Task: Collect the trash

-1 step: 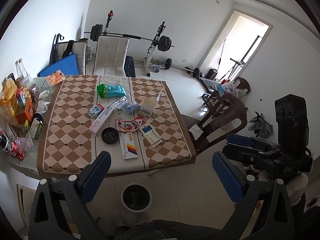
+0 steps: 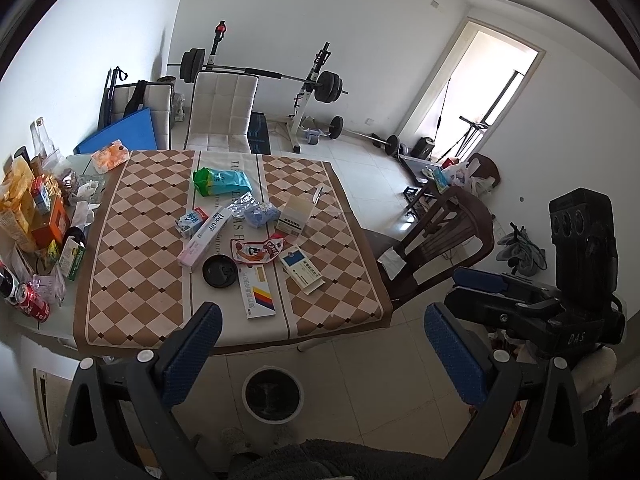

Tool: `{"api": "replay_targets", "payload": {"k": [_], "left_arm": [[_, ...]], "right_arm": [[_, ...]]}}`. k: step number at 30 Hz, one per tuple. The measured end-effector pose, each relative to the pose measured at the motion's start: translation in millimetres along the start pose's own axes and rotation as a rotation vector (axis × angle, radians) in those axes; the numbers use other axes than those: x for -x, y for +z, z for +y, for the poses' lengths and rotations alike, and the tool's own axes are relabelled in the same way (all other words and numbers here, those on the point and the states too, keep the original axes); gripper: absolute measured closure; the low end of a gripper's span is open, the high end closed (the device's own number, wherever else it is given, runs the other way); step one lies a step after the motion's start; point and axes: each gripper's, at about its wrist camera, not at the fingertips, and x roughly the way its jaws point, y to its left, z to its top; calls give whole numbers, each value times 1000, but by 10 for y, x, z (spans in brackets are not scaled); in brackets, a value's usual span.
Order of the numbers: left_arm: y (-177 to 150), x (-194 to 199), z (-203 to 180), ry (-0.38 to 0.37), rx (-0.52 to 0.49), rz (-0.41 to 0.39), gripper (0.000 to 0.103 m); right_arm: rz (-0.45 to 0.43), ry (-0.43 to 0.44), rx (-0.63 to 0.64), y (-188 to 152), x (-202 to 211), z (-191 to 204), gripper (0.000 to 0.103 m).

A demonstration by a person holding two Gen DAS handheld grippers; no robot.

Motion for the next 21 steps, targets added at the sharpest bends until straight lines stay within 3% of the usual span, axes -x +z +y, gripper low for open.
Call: {"api": "replay_targets", "payload": {"k": [4,9,11,15,21], "left_arm": [[12,-46,44,27,-10,5,0],[40,-241,230,343,-107,-8,0],[51,-452,348,407,-123,7,0],[50,-1028,689,481,-66,109,0],[58,-2235,1134,448,107,352,0]], "right_arm": [[-2,2,-1,0,2,-18,0],[-23,-56,-51,48,-81,-90,0],[-32,-120,-80,83,-178,-180,0],[0,-251,-156,179,-523,-592,0],[116,-402,-247,272,-1483,-1569,0]]}}
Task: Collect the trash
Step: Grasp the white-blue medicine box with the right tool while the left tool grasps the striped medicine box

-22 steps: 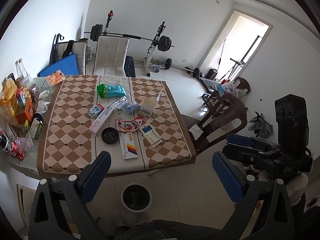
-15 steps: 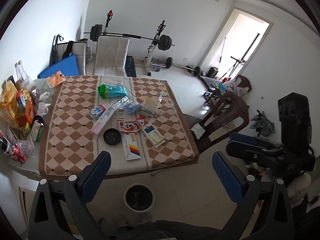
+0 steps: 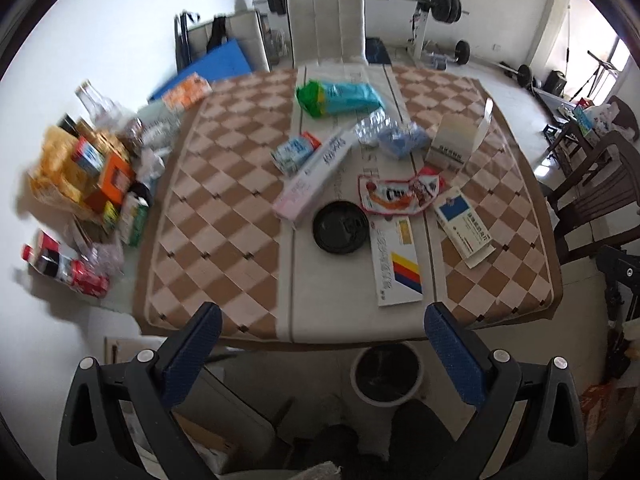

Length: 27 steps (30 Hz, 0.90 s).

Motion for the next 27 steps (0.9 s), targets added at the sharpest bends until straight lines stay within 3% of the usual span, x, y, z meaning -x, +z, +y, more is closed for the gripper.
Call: {"api": "replay_targets", "payload": {"k": [2,3,6,8,10,12,13,15,16,17,19,21,23,27], "left_arm": [[68,-315,-82,-20,18,60,0],[130,-688,-230,-44,22,134,0],[240,-1329,-379,-50,54,254,0],[309,-1556,-376,-19,71,283,2],[398,-1842,-303,14,94,316,12],[416,-1921,-258,27,100,324,21],[423,-1943,-122,113,103,277,24],[492,-1858,27,97,122,266,25],[497,-1794,131,116,143,250,32],[521,-1697,188,44,156,221,38],[513,-1558,421,103,168,217,53],[533,-1443,517,100,166,216,62],[523,-1328,736,95,169,221,63],[532,-1270,1275,162,122,223,31]], "right_arm": [[60,-15,-14,135,-487,-143,0],[92,-20,-17,190,-734,-220,0],[172,-45,0,366,-1434,-448,0],[220,-51,12,464,-1789,-584,0],[254,-49,41,569,-2097,-693,0],[267,-46,88,665,-2327,-773,0],[276,-42,109,701,-2424,-801,0],[299,-23,145,752,-2595,-825,0],[310,-14,161,777,-2692,-816,0],[322,-1,182,791,-2785,-784,0],[339,26,214,809,-2936,-678,0],[350,51,249,813,-3075,-512,0],[358,65,286,793,-3198,-303,0],[374,4,384,678,-3426,54,0]]}}
